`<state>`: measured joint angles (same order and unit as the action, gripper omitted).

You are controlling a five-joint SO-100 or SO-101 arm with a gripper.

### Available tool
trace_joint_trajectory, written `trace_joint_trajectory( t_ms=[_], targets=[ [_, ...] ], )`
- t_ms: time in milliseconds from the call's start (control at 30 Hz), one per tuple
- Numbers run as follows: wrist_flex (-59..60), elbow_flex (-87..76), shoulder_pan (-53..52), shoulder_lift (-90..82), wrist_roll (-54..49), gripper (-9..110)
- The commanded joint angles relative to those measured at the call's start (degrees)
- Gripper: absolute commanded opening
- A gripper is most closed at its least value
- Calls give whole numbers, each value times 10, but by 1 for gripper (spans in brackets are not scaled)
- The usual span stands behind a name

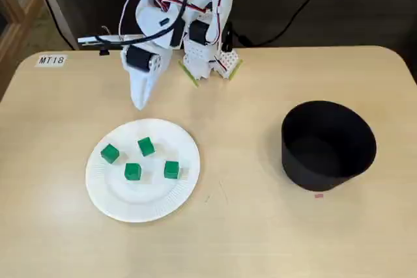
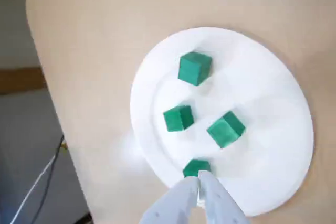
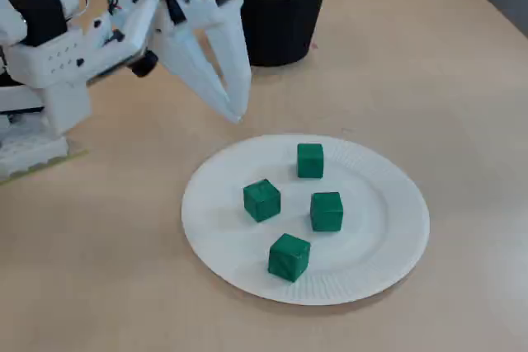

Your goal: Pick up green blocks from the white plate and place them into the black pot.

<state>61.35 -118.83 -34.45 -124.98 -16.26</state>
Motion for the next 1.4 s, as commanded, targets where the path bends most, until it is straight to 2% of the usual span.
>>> trace_joint_trajectory(
  t_ms=[0,233,333,500,700,833,967,1367],
  targets=[
    [14,83,-10,87,-30,-2],
    [98,267,11,290,-97,-2],
    [97,298,20,330,-95,-2],
    [93,322,30,364,-115,16],
    [132,417,40,460,-134,24],
    [222,543,41,563,-153,31],
    [296,662,40,657,-164,33],
    [293,666,53,691,-158,35]
  ],
)
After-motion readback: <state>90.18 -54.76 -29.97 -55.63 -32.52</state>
